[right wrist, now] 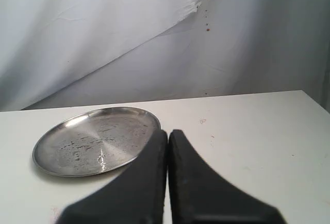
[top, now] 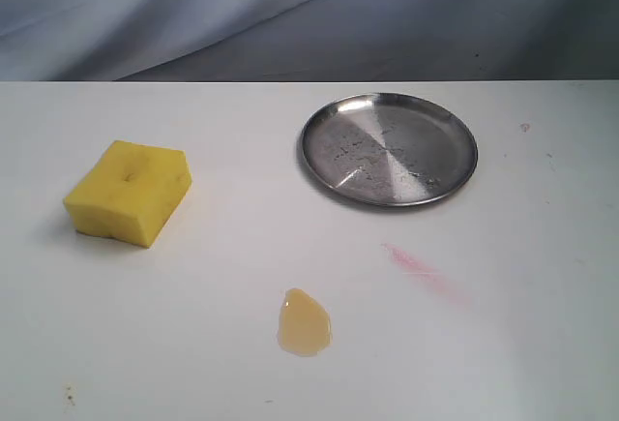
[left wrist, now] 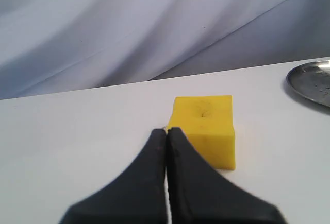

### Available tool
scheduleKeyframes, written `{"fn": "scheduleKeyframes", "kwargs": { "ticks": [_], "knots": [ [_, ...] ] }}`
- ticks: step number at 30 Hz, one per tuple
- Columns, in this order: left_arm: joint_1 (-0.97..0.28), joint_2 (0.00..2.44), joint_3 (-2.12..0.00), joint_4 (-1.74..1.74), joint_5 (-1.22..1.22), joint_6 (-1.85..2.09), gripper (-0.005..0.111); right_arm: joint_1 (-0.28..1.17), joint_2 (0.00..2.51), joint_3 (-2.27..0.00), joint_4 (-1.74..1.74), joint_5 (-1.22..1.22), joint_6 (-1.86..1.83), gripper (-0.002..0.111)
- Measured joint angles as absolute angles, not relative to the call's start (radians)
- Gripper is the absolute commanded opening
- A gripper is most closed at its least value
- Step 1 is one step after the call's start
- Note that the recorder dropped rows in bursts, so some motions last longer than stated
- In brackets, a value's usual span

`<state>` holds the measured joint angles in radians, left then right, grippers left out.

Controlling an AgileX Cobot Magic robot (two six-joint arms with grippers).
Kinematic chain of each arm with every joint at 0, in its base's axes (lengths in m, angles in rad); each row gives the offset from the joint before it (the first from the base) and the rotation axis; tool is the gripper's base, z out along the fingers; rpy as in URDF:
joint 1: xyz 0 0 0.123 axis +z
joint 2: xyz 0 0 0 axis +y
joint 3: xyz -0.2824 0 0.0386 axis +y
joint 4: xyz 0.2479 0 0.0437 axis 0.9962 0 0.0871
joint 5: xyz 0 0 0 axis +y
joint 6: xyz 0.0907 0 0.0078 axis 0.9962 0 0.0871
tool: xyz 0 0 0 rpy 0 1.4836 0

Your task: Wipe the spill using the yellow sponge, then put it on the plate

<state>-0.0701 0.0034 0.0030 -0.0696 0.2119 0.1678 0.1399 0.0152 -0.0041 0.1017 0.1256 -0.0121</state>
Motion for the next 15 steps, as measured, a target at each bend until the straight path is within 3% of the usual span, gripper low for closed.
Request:
{"fn": "scheduleKeyframes", "kwargs": {
  "ticks": [15],
  "knots": [
    [-0.07,0.003,0.003,-0.07,0.212,0.168,0.0,0.14,0.014,-0.003,0.212,0.03,0.023,0.0]
  ]
}}
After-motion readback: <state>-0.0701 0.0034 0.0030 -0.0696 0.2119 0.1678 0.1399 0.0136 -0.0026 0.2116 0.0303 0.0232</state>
